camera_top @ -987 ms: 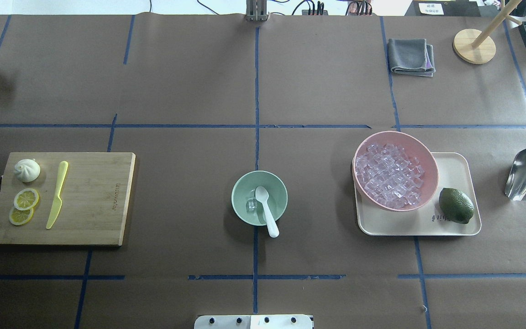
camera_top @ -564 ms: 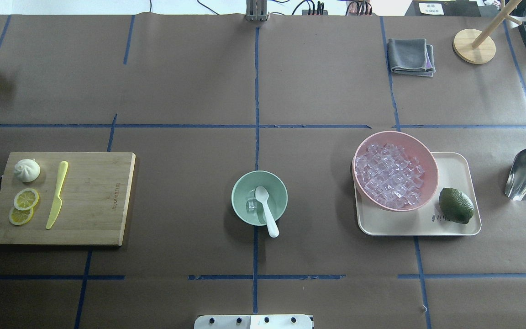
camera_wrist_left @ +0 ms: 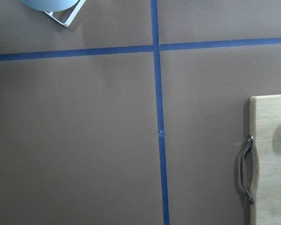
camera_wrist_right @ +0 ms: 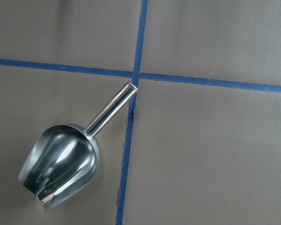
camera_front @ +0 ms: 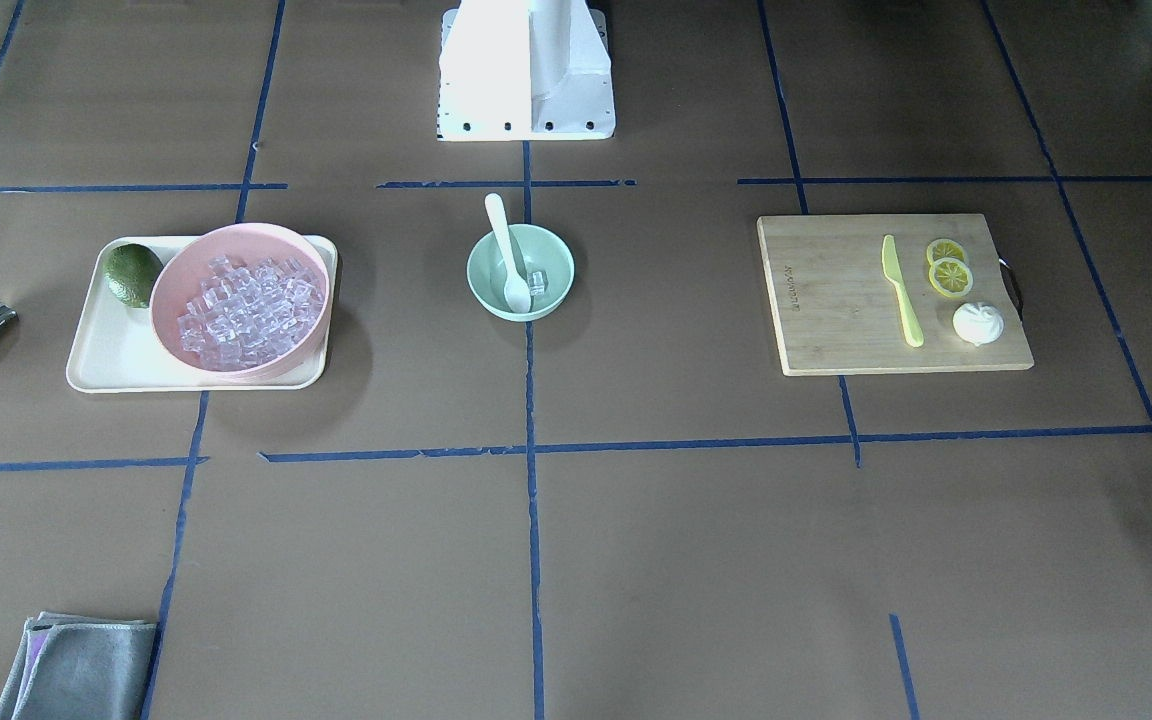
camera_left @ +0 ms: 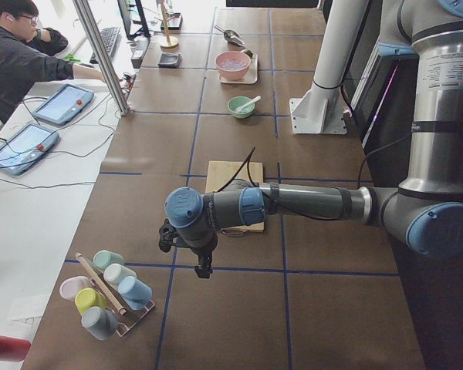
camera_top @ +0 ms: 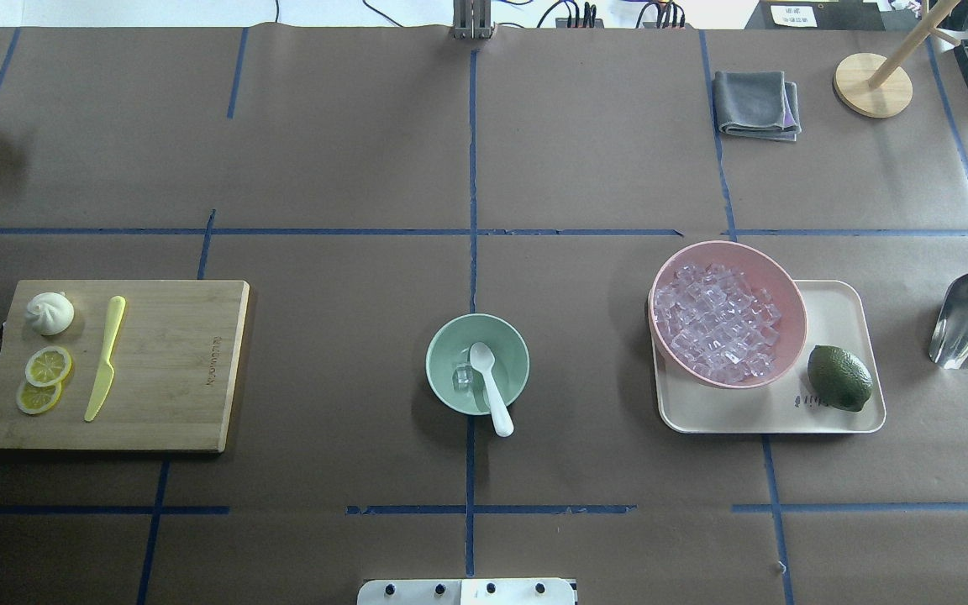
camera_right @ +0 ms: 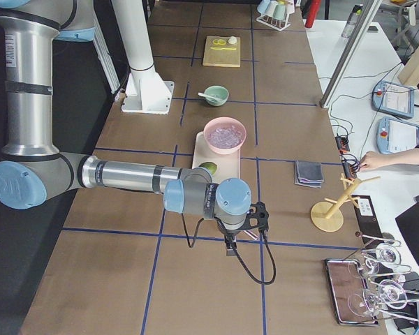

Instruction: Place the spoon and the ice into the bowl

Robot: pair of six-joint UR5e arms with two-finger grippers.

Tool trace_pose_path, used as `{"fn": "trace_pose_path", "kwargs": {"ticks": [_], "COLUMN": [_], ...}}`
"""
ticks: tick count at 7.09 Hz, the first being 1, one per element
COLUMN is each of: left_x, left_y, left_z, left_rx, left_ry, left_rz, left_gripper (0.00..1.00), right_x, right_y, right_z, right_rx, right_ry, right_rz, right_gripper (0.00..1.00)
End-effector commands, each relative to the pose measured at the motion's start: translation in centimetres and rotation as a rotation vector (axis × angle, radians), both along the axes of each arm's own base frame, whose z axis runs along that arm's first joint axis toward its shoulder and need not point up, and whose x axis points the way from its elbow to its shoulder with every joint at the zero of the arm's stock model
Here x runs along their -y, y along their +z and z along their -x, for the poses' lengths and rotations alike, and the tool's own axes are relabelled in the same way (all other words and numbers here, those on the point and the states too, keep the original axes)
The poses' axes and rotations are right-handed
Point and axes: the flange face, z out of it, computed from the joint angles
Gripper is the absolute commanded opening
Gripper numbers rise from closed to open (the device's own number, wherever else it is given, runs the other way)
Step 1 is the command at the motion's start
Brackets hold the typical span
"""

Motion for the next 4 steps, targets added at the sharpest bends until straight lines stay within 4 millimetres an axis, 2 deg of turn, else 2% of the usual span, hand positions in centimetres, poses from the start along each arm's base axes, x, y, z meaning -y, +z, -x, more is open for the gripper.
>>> {"fn": "trace_pose_path", "kwargs": {"ticks": [1,4], "left_x": [-0.09,-0.31], "left_y": [0.08,0.35], "left_z": [0.0,-0.01], "left_rx": [0.0,0.0], "left_ry": [0.001,0.0], "left_rz": [0.0,0.006], "left_gripper": [1.0,1.0], "right_x": [0.27,0.11], "right_y": [-0.13,-0.04], "right_z": [-0.13,-0.05], "right_rx": [-0.013,-0.002], "right_ry": [0.057,0.092], "right_rz": [0.047,0.089], "right_gripper": [0.99,1.0]}}
